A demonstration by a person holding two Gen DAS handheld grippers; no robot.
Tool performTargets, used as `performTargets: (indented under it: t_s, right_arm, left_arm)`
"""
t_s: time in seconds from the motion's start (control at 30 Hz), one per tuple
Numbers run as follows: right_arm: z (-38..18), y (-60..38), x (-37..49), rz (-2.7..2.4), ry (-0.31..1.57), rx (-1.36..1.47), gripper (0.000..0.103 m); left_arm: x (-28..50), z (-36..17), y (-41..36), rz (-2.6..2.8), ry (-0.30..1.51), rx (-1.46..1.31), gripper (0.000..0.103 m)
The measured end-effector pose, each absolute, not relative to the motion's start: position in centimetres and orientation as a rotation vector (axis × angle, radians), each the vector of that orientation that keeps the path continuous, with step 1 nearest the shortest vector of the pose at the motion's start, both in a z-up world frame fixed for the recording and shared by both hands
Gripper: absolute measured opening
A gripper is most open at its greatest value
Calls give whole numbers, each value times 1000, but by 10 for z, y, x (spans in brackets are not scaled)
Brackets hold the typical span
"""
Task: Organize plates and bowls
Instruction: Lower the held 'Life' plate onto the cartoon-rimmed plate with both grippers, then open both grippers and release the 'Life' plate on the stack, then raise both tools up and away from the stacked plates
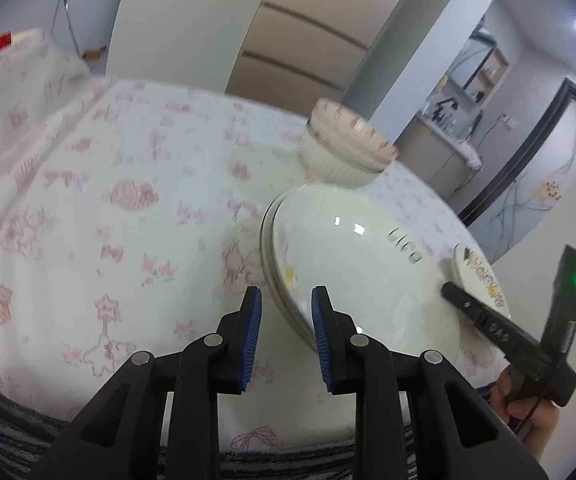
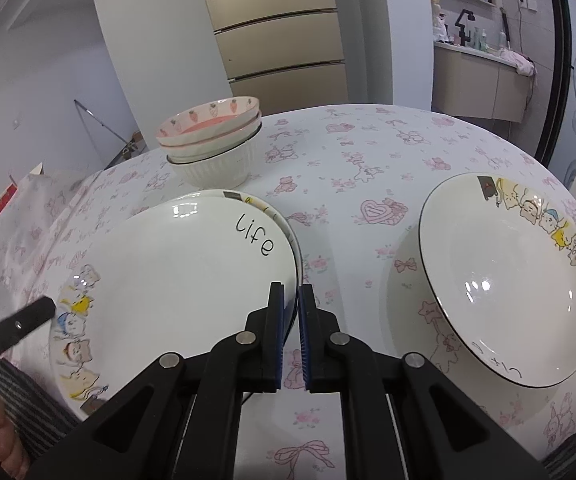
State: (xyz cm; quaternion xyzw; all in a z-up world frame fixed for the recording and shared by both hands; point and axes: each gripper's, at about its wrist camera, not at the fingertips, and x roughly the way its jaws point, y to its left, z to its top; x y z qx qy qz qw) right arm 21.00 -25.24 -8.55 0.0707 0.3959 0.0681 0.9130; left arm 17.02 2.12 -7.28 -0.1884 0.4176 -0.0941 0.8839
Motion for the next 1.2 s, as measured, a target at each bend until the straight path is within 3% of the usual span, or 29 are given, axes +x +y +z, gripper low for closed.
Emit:
performTargets:
  t_s: [0.43, 0.7, 0.73, 0.77, 0.8, 0.87, 1.2]
  right_arm:
    - [-87, -248, 210, 139, 826, 125, 7]
    - [-77, -242, 199, 87, 754, 59, 11]
    - [-73, -240, 196, 78, 730, 39, 11]
    - [-69, -239, 192, 70, 705, 24, 15]
    - [-65, -238, 190, 67, 683, 14, 21]
    - [-56, -238, 185, 71, 653, 3, 32]
    - [2, -264, 144, 57, 481, 22, 32]
  left_arm:
    - [168, -72, 14, -174, 854, -345, 26]
    - [156, -54, 2, -114, 719, -230, 27]
    - [153, -50, 2, -106, 689, -222, 29]
    - [151, -47, 2, -106, 671, -218, 38]
    - [147, -42, 1, -101, 635, -210, 56]
    - [138, -32, 0, -87, 554, -187, 75]
    - [98, 22, -20, -124, 357, -121, 75]
